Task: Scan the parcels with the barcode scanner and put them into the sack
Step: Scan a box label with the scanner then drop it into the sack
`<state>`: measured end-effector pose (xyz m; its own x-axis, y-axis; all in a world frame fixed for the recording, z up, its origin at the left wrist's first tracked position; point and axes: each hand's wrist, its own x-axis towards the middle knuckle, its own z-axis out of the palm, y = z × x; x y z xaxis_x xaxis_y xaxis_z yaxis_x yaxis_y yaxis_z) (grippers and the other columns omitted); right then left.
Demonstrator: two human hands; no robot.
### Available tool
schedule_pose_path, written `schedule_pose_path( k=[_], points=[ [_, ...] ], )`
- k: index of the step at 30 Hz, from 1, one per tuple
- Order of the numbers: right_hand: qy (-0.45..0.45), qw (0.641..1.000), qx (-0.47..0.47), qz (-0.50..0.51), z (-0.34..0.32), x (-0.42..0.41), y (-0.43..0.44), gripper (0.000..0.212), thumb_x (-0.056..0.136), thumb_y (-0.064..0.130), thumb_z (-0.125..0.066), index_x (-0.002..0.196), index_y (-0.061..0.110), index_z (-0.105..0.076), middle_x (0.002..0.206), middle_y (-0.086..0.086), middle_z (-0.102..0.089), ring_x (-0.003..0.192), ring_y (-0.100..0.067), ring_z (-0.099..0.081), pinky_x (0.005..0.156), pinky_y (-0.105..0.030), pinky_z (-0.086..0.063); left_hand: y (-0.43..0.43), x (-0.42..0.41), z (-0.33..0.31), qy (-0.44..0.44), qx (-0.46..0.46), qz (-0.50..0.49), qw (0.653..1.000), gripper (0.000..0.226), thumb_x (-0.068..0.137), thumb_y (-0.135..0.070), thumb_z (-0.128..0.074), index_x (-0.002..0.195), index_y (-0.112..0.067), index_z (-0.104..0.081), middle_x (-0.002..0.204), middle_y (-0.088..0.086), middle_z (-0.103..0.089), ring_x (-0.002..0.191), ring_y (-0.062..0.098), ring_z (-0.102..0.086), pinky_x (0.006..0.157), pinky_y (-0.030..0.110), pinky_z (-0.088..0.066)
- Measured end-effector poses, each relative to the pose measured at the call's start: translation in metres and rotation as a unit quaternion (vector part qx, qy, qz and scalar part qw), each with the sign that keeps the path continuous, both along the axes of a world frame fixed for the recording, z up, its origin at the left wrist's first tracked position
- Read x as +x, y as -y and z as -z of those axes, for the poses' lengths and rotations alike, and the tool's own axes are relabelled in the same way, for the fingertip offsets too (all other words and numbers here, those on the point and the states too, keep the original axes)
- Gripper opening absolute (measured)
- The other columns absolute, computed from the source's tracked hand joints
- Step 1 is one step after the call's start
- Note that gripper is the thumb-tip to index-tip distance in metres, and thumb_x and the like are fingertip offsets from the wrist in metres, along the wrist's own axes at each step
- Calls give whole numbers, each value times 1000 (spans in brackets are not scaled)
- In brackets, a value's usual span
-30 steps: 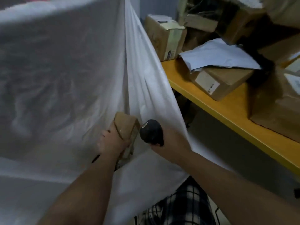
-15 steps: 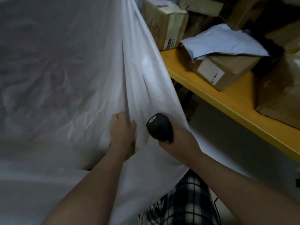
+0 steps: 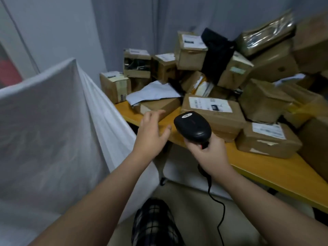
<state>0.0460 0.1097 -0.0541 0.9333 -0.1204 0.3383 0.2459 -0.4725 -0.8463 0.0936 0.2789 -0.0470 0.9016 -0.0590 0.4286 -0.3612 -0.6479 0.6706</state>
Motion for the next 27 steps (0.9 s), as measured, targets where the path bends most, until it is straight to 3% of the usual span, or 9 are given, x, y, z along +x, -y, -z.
schedule_pose_path(
  k=[3,5,10,12,16,20,23,25,27],
  points=[
    [6,998,30,49,-14,-8,39,19,80,23,-76,78,28,-58,59,7,-56,59,-1,-55,60,-23,-43,36,8,-18,1,72,35,997,48,95,-38,-53,139,-21,-42,137,4,-40,130,21,-34,108,34,-32],
    [5,996,42,78,-20,-11,61,21,81,24,-76,75,28,-56,59,6,-55,65,-15,-61,63,-31,-47,55,18,-27,-20,113,31,993,51,97,-46,-44,143,-24,-40,142,7,-36,132,25,-30,109,39,-29],
    [-15,991,70,114,-29,-18,108,13,83,26,-73,85,18,-62,79,-9,-67,80,-24,-65,78,-42,-52,96,32,-36,-99,265,43,958,53,96,-61,-22,145,-42,-32,160,3,-13,146,32,-6,115,58,-6],
    [-27,989,82,117,-30,-21,118,14,84,25,-72,92,17,-64,86,-12,-69,84,-23,-66,78,-39,-56,100,32,-34,-125,249,47,959,52,97,-61,-23,142,-40,-38,159,2,-17,147,32,-3,114,63,-4],
    [-26,986,127,102,-33,-25,122,13,89,18,-68,99,17,-60,97,-21,-66,83,-21,-63,52,-12,-48,91,30,-31,-91,214,4,973,40,96,-57,-33,116,-28,-55,144,9,-41,138,35,-26,112,64,-17],
    [-26,989,124,81,-31,-23,118,16,87,21,-69,100,24,-60,100,-17,-66,84,-20,-65,64,-22,-57,73,33,-30,-94,120,-7,988,18,94,-43,-53,95,-25,-50,120,6,-52,122,30,-41,108,55,-29],
    [-29,991,114,65,-29,-18,112,26,83,27,-74,106,28,-61,102,-3,-68,92,-16,-64,85,-39,-56,62,32,-27,-94,57,21,994,19,91,-30,-61,107,-22,-55,126,6,-49,124,27,-41,108,46,-32],
    [-19,994,94,49,-34,-15,106,32,82,29,-75,109,29,-58,115,0,-63,99,-9,-58,86,-24,-48,56,27,-26,-96,-4,36,995,39,90,-27,-65,124,-21,-50,139,7,-38,131,26,-35,112,46,-31],
    [-15,997,71,35,-40,-11,100,36,81,28,-76,108,35,-53,124,-1,-58,109,-10,-53,89,-21,-41,51,20,-25,-106,-69,22,992,63,86,-28,-70,140,-20,-37,148,7,-26,137,25,-30,115,45,-29]
  ],
)
